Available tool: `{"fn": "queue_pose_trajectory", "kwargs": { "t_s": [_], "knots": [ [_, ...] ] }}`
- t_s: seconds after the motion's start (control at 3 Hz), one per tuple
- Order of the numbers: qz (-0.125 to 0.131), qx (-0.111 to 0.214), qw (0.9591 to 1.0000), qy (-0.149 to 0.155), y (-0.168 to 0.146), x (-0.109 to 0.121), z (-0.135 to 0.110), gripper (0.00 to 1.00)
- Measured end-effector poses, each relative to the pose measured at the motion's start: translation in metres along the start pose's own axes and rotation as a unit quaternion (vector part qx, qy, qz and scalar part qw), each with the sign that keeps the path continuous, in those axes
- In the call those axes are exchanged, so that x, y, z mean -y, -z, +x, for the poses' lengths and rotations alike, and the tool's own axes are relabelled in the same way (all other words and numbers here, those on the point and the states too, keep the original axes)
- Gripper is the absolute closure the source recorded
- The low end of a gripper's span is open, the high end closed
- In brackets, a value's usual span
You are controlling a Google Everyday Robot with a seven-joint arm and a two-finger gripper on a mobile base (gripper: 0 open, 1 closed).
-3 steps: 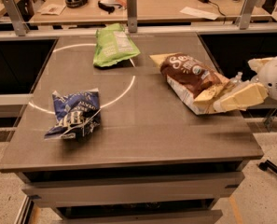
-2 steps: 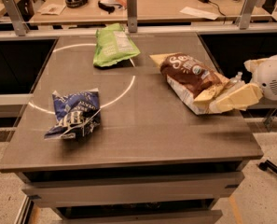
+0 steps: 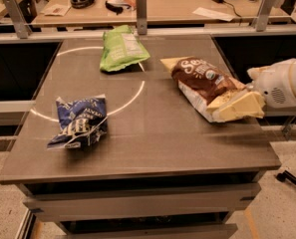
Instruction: Move brown chip bag near green rice chip bag
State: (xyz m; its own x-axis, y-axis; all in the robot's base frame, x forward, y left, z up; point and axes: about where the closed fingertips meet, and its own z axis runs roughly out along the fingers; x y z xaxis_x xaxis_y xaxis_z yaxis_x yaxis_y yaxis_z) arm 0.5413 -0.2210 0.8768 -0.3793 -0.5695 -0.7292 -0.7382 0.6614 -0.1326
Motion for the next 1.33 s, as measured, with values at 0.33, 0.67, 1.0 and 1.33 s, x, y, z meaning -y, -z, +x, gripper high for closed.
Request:
{"fn": "queue_pose_trajectory", "kwargs": {
  "t_s": [0.33, 0.67, 1.0, 1.33],
  "knots": [
    [-0.015, -0.001, 0.9999, 0.005, -0.015, -0.002, 0.001, 0.19],
    [-0.027, -0.002, 0.9996, 0.007, -0.024, -0.004, 0.003, 0.42],
    [-0.023, -0.001, 0.9997, 0.009, -0.026, -0.005, 0.004, 0.65],
    [-0.014, 0.026, 0.9994, 0.019, -0.033, -0.005, -0.011, 0.88]
  ]
}}
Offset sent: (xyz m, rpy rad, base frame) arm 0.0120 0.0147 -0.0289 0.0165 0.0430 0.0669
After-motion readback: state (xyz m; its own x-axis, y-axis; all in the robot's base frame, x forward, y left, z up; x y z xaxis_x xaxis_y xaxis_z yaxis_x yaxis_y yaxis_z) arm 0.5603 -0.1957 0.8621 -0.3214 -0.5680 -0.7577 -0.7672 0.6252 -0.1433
